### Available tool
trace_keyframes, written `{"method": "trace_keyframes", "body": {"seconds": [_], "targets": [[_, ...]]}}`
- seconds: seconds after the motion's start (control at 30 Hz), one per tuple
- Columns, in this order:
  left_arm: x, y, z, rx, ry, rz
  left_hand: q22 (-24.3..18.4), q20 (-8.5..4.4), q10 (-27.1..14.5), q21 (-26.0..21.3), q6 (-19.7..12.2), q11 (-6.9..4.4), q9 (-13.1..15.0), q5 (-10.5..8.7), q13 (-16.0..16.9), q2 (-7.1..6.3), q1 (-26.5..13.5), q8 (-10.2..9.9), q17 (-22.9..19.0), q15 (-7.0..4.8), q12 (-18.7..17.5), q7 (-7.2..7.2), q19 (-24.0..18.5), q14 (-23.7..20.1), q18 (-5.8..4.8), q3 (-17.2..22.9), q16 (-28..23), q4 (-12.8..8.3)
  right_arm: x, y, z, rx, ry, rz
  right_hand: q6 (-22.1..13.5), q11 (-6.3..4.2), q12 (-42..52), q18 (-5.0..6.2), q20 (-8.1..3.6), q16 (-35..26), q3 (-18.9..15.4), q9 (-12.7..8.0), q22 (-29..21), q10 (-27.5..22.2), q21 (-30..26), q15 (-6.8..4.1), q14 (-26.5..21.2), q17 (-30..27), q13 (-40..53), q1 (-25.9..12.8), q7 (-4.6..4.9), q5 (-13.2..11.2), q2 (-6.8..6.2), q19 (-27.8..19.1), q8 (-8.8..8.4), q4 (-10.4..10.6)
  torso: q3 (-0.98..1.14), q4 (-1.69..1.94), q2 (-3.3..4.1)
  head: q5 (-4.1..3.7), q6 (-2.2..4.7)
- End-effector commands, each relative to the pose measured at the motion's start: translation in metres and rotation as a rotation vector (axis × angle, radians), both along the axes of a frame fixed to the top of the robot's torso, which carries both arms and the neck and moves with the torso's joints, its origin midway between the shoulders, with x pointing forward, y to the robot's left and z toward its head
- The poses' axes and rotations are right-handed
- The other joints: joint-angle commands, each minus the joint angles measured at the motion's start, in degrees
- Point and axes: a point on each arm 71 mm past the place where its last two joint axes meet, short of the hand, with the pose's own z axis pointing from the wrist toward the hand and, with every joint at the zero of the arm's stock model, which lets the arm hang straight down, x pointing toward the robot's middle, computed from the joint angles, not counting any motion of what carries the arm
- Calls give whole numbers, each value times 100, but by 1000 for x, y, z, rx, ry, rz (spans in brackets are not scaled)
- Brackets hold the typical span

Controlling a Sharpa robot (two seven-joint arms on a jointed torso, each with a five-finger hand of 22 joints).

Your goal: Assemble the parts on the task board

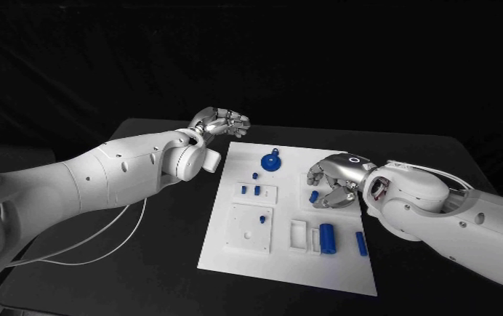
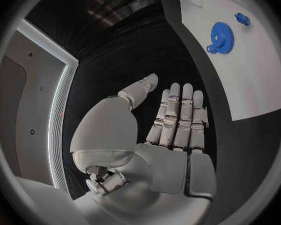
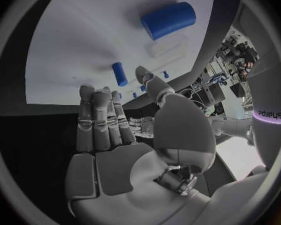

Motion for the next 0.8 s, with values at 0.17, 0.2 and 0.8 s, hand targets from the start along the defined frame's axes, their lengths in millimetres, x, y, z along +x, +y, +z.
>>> {"method": "trace_keyframes", "body": {"seconds": [0.17, 0.2, 0.8], "targets": [[0, -2, 2, -10, -6, -13, 9, 20, -27, -25, -38, -8, 8, 1, -10, 25, -14, 23, 10, 35, -12, 11, 8, -8, 91, -31, -42, 12, -1, 2, -9, -58, 5, 7, 238, -86, 230, 175, -2, 83, 705, -20, 77, 270, 70, -102, 45, -78, -28, 321, 22, -668, 78, 49, 122, 199, -10, 5, 0, -5, -13], [0, -2, 2, -10, -6, -12, 10, 20, -27, -25, -38, -8, 8, 1, -10, 25, -14, 23, 11, 35, -12, 11, 8, -8, 91, -31, -42, 12, -1, 3, -9, -56, 4, 9, 279, -94, 264, 175, -2, 88, 786, -16, 77, 320, 74, -122, 46, -83, -20, 326, 12, -683, 116, 56, 142, 251, -10, 5, 0, -5, -13], [0, -1, 2, -9, -6, -9, 13, 21, -30, -28, -39, -8, 8, 1, -12, 27, -14, 24, 18, 36, -12, 10, 11, -7, 93, -33, -52, 14, -4, 8, -8, -54, -32, 21, 847, -377, 806, 175, -75, 216, 1659, 160, 101, 937, 252, -389, 114, -113, 299, 337, -242, -702, 278, 147, 478, 575, -7, -1, 0, 8, -50]]}}
